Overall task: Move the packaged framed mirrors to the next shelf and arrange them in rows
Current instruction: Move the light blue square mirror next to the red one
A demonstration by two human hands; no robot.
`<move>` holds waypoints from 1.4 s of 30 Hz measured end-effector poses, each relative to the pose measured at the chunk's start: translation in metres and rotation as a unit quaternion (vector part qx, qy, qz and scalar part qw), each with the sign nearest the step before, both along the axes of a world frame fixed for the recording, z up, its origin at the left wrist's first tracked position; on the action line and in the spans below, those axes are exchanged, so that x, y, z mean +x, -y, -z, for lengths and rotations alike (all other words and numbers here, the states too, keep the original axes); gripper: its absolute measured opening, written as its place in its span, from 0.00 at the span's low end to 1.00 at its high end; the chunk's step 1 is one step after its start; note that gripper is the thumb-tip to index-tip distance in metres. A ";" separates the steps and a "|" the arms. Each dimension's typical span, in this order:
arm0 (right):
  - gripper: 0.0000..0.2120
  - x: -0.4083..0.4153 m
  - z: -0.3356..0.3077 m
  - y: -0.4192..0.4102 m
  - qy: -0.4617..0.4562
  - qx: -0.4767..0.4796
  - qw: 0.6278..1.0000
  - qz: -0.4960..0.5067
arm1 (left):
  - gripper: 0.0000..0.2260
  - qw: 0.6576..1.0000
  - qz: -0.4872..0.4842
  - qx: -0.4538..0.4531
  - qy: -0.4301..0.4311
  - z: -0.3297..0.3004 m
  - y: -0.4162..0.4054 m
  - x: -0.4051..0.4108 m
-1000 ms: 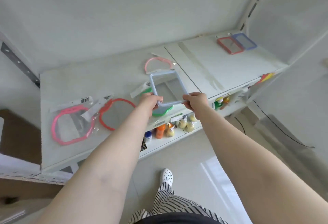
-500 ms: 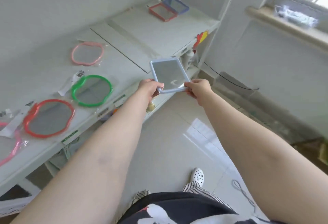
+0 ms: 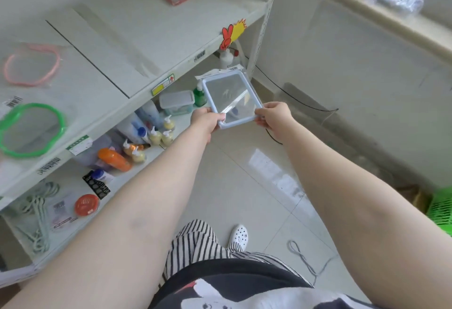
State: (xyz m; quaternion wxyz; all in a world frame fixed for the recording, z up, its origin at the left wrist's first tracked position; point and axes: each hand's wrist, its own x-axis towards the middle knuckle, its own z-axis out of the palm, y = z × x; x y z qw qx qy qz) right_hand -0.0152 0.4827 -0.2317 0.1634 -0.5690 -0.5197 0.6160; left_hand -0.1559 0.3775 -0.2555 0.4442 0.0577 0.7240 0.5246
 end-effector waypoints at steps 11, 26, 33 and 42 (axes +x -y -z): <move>0.10 -0.068 0.008 -0.093 -0.009 -0.001 1.000 -0.021 | 0.09 0.999 -0.048 0.010 0.009 0.002 -0.085 -0.061; 0.03 -0.209 -0.013 -0.234 -0.005 0.020 0.996 -0.081 | 0.10 0.994 -0.108 0.013 0.018 -0.028 -0.208 -0.181; 0.07 -0.290 -0.021 -0.283 -0.010 0.024 0.977 -0.212 | 0.12 0.974 -0.225 0.017 -0.010 -0.038 -0.236 -0.233; 0.06 -0.373 -0.012 -0.290 -0.018 -0.002 0.946 -0.324 | 0.17 0.936 -0.339 -0.072 -0.059 -0.025 -0.230 -0.280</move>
